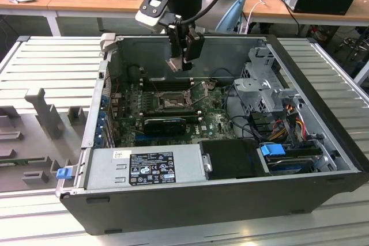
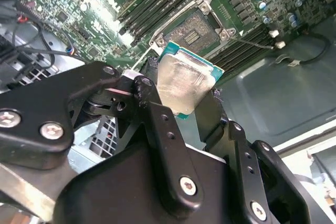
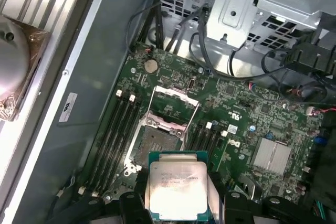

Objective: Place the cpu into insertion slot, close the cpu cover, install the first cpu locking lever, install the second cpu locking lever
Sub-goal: 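Place the cpu into insertion slot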

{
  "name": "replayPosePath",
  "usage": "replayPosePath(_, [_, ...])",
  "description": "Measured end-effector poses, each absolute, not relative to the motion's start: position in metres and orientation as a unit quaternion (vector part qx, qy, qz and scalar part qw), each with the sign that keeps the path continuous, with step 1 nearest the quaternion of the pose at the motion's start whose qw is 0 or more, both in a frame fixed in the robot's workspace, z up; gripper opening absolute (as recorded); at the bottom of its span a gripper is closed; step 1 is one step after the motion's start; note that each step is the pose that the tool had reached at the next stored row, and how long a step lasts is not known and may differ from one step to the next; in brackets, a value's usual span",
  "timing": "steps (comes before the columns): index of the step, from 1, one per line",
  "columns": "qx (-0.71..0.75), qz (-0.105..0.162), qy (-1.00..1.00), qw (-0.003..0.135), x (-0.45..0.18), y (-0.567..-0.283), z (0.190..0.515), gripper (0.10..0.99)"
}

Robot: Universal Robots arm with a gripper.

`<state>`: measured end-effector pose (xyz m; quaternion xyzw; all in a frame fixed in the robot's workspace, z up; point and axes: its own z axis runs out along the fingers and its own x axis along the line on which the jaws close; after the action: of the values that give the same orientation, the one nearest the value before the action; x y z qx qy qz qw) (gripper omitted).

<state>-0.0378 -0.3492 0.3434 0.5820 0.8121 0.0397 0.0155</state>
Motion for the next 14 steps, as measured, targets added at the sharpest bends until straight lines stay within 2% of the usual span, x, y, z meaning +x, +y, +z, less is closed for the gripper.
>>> replayPosePath(14, [0.666,0.036,0.745,0.018,-0.038,-0.349,0.332,0.525])
